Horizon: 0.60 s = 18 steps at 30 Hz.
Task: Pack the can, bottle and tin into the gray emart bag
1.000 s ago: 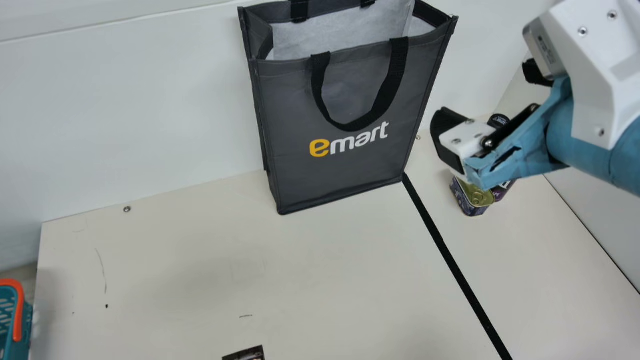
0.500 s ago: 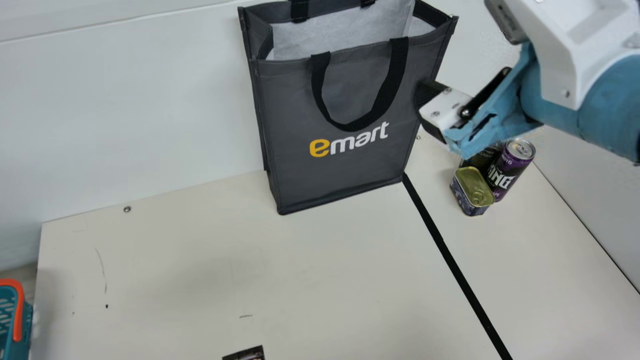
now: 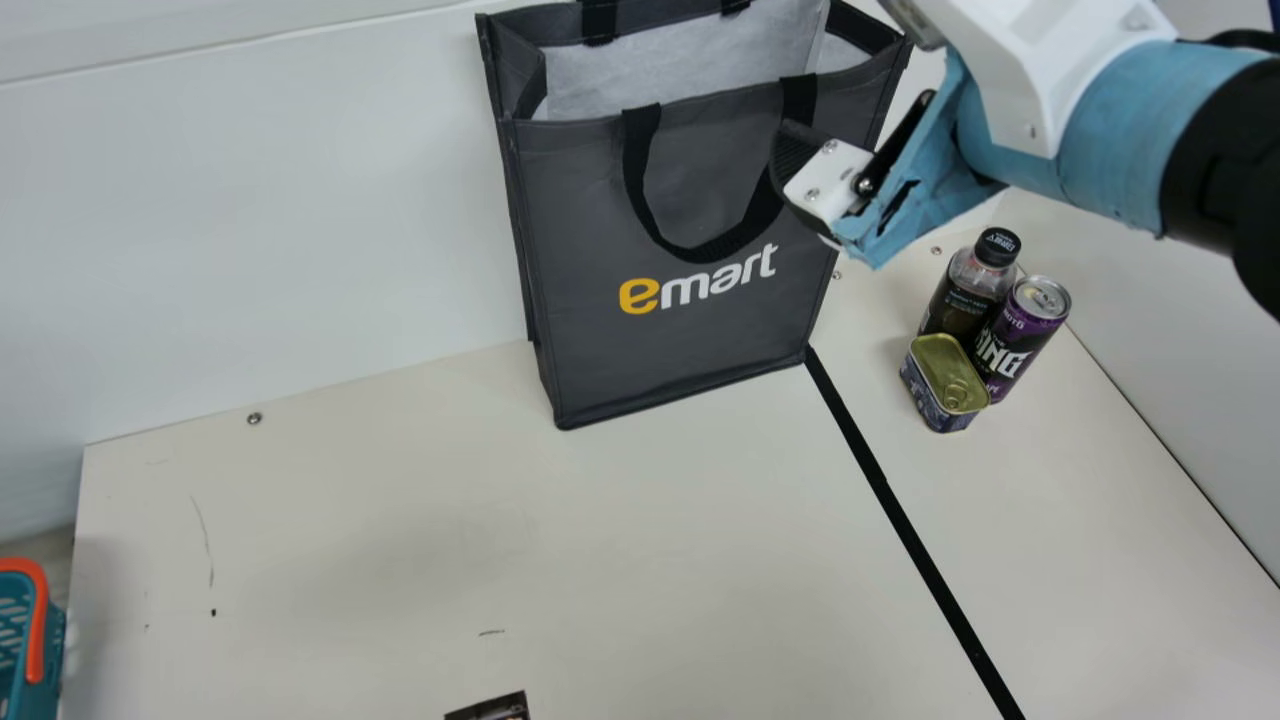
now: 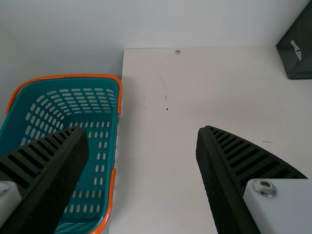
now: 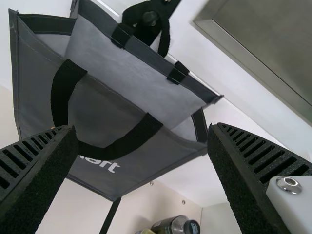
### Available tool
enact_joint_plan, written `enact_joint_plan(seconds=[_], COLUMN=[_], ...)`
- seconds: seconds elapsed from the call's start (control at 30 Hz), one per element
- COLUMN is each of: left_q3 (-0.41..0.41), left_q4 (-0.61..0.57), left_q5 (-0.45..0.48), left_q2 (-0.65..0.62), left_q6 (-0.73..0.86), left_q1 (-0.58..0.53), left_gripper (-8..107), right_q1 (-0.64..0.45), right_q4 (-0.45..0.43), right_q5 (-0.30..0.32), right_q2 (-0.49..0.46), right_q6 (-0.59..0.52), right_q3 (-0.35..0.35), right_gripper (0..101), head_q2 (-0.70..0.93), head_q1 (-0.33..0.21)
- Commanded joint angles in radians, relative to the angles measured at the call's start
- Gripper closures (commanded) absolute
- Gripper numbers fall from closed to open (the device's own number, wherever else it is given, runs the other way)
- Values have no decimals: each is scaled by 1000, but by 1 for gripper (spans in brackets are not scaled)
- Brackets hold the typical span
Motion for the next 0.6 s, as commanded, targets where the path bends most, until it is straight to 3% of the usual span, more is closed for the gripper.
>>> enact_joint_plan(seconds=[0.0, 0.3, 0.57], left_q3=[0, 0, 0], left_q4=[0, 0, 0], left_q5=[0, 0, 0], left_q2=[0, 0, 0], left_q6=[0, 0, 0], left_q1=[0, 0, 0], left_gripper=[9, 9, 9], right_q1=[-10, -63, -99], right_q4=[34, 158, 249], right_q5=[5, 33, 105], right_q2=[22, 135, 243], right_q6=[-41, -173, -265], right_q3=[-23, -136, -255], right_gripper=[10, 10, 10], head_q2=[-1, -1, -1], head_q1=[-23, -23, -23])
